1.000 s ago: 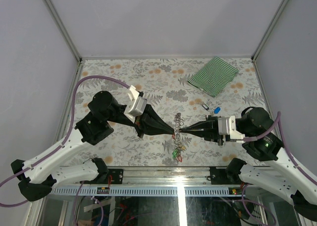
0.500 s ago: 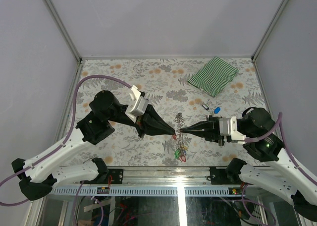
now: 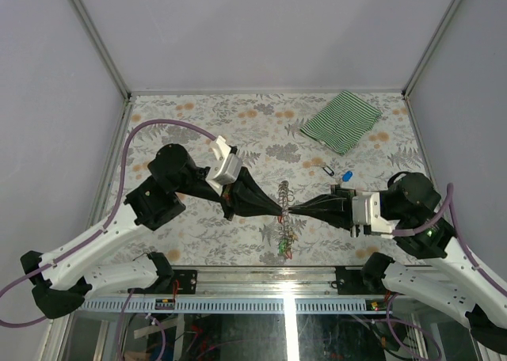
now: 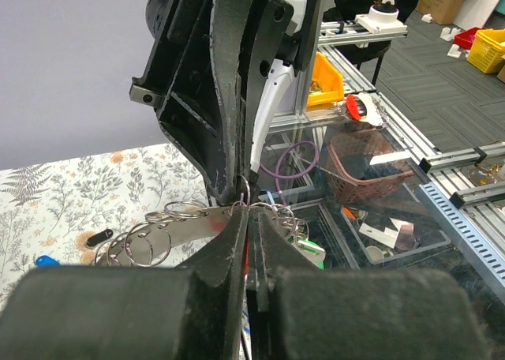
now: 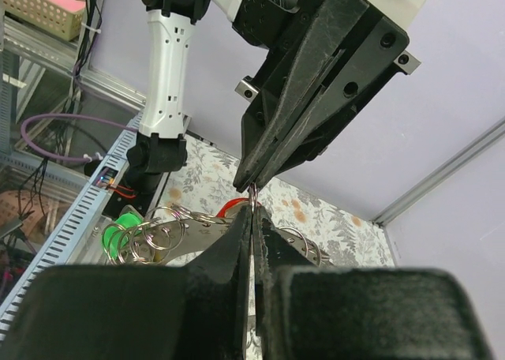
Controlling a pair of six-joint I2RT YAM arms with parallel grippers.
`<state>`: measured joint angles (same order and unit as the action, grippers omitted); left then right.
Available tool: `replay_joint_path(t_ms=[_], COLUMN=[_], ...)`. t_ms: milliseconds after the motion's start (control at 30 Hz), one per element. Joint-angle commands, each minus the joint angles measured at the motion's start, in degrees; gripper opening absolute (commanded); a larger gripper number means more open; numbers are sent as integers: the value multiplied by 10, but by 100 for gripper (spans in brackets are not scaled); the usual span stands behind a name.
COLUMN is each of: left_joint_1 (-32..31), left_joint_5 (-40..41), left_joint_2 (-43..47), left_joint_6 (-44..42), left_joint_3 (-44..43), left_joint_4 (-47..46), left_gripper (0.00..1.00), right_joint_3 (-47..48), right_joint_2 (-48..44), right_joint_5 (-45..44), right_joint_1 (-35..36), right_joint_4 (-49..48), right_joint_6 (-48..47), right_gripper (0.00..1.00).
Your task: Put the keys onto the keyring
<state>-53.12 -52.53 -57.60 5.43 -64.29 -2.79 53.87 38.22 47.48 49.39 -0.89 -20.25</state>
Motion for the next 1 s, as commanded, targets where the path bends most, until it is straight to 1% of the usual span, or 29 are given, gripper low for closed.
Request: replay_joint_path(t_ms=[0,267,367,533,733,867,967], left_joint_1=[-4,-3,-3,-4,-4,-4,-4], left_joint_5=[21,49,50,49,27,16,9], left_joint_2=[-2,12,12,14,19,21,21], left_joint_6=[-9,-11,-9,-8,-17,-23,-22], left_joint_3=[-18,-14,-15,-15,-16,-11,-8], left_joint_4=[-10,-11,-11,-11,-11,-12,-18], left_gripper=[0,0,0,0,0,0,0], right_joint_3=[21,-13,-20,-20,-21,-19,-17], right_joint_2=[-12,-47,-52,-47,-49,-48,-45], right_joint_5=[10,0,0,6,-7,-15,-18], right_joint_1=[1,1,1,0,0,0,1], right_joint_4=[-22,-25,-24,-22,-23,-25,-40], right_joint_6=[-68,-194,-214,-216,-212,-186,-148], right_gripper=[1,0,0,0,0,0,0])
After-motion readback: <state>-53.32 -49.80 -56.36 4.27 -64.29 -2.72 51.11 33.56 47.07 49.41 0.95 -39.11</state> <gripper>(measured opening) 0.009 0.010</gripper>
